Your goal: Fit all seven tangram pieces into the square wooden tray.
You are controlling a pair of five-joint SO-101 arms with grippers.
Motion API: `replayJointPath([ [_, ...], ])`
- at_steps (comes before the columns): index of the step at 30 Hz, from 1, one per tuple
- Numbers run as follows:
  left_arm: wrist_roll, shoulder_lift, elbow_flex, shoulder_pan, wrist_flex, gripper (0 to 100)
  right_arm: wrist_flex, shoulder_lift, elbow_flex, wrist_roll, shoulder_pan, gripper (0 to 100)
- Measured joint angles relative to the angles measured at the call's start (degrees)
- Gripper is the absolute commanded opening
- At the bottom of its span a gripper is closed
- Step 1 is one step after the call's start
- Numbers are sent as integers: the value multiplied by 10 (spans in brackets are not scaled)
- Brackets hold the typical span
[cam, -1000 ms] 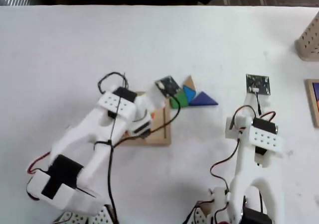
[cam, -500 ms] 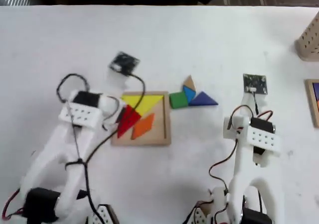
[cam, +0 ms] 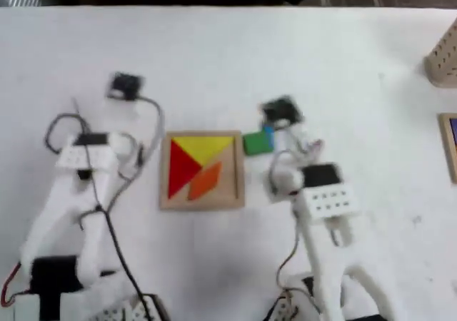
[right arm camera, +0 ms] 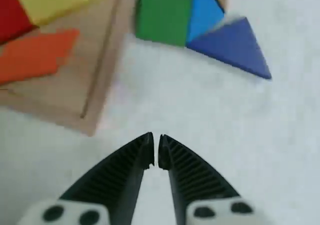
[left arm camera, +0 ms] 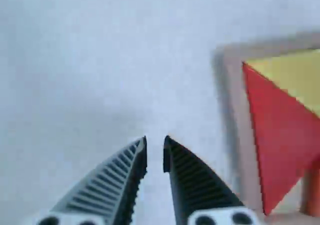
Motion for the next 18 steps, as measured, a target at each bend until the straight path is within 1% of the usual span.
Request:
replayJointPath([
  [2,45,18,-20,-39,0,116,3,-2,-17,-24,-57,142],
  [4,84,38,-35,-70,0,133,-7,-2,-23,-58,-105,144],
  [6,98,50,-47,-83,0,135,-25,-2,-23,-79,-142,145],
  [9,101,55,-57,-88,0,136,-62,19,-23,-89,-197,149],
  [13,105,60,-67,-117,0,138,-109,99,-23,-88,-223,149],
  [16,106,60,-68,-128,0,138,-129,184,-27,-47,-236,149],
  [18,106,60,-68,-127,0,138,-133,233,-44,-40,-244,157],
])
